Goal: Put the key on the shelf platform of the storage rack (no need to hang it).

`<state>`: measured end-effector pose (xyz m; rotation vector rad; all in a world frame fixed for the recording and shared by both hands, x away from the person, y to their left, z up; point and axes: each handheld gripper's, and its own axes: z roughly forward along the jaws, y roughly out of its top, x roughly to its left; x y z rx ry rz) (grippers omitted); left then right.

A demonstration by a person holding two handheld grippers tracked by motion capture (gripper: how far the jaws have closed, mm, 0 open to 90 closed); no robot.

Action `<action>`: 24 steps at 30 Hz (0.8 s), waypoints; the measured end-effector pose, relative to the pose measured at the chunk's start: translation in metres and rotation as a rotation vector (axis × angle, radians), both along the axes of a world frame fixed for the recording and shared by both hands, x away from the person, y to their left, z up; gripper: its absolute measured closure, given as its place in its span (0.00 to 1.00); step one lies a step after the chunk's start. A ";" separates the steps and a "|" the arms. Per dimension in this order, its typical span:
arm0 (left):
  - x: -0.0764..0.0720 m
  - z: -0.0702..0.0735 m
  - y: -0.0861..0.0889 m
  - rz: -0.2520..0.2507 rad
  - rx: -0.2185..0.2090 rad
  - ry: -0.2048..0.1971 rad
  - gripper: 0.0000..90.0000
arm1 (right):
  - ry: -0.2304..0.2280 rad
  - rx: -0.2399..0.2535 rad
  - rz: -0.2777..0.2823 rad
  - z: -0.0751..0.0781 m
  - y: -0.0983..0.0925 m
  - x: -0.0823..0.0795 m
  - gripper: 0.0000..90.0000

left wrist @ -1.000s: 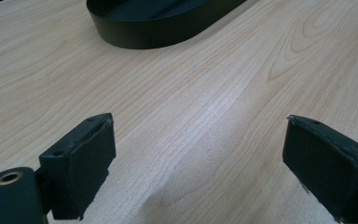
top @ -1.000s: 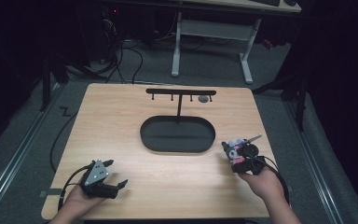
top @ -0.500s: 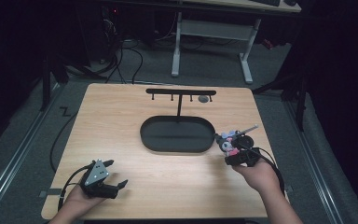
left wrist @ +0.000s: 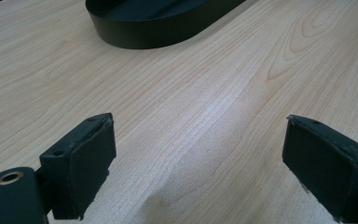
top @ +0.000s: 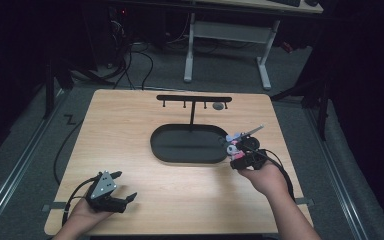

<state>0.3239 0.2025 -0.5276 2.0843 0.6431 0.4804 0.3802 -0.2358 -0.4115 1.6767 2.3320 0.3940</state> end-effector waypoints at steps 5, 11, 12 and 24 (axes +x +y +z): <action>0.000 0.000 0.000 0.002 -0.004 -0.002 0.12 | -0.006 -0.006 0.016 0.002 0.011 0.011 0.53; 0.000 0.000 0.001 0.005 -0.007 -0.003 0.12 | -0.014 0.006 0.022 0.003 0.021 0.022 0.53; 0.000 0.000 0.001 0.007 -0.011 -0.004 0.12 | -0.015 -0.002 0.026 0.003 0.025 0.026 0.53; -0.001 0.000 0.002 0.009 -0.016 -0.005 0.12 | 0.001 0.002 0.039 -0.010 0.039 0.045 0.53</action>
